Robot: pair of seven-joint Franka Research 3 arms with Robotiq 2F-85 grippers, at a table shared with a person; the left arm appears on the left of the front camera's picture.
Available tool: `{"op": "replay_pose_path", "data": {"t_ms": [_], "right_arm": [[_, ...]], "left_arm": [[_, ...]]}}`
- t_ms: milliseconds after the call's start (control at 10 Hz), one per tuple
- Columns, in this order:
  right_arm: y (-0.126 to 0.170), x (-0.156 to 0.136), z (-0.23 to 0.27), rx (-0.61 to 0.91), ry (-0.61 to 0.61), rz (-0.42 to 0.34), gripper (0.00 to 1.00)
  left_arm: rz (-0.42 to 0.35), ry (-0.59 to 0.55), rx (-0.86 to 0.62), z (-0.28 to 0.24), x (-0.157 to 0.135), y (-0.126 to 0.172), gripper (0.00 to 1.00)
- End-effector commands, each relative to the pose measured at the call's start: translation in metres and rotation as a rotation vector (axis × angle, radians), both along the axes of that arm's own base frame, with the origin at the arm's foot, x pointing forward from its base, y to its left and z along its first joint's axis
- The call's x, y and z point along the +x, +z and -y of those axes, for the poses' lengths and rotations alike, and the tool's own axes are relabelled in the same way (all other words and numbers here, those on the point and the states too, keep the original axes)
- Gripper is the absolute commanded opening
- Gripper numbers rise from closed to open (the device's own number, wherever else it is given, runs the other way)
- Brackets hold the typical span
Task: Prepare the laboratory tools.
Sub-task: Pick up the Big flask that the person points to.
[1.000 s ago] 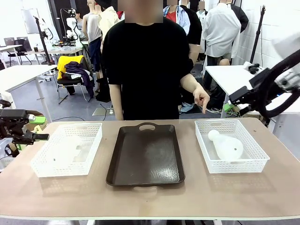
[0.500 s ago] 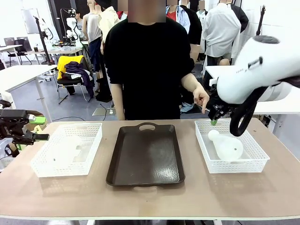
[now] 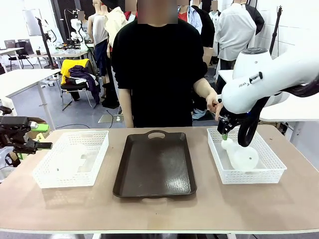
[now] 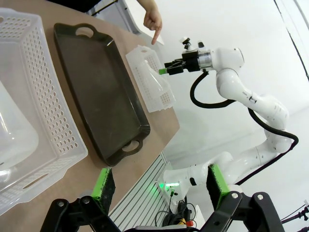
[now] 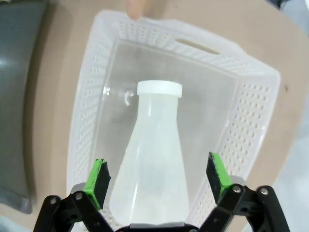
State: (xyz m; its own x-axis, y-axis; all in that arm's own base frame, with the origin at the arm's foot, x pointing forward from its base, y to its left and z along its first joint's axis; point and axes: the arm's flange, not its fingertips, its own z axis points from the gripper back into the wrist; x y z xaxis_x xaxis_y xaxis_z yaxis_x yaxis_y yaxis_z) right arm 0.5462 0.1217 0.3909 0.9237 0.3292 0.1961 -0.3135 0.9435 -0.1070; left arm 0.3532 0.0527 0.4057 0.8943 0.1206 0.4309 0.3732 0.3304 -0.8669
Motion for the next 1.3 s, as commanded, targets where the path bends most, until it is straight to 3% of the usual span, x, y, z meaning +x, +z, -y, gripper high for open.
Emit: {"op": "replay_pose_path", "data": {"t_ms": [0,500,1200], "right_arm": [[-0.006,0.019,0.001,0.027,-0.019,-0.068,1.00],[-0.036,0.040,0.006,0.052,-0.019,-0.160,1.00],[-0.058,0.056,0.009,0.051,-0.015,-0.204,1.00]], "left_arm": [[0.002,0.004,-0.018,0.000,0.000,0.001,1.00],[0.002,0.004,-0.018,0.000,0.000,0.001,1.00],[0.002,0.004,-0.018,0.000,0.000,0.001,1.00]]}}
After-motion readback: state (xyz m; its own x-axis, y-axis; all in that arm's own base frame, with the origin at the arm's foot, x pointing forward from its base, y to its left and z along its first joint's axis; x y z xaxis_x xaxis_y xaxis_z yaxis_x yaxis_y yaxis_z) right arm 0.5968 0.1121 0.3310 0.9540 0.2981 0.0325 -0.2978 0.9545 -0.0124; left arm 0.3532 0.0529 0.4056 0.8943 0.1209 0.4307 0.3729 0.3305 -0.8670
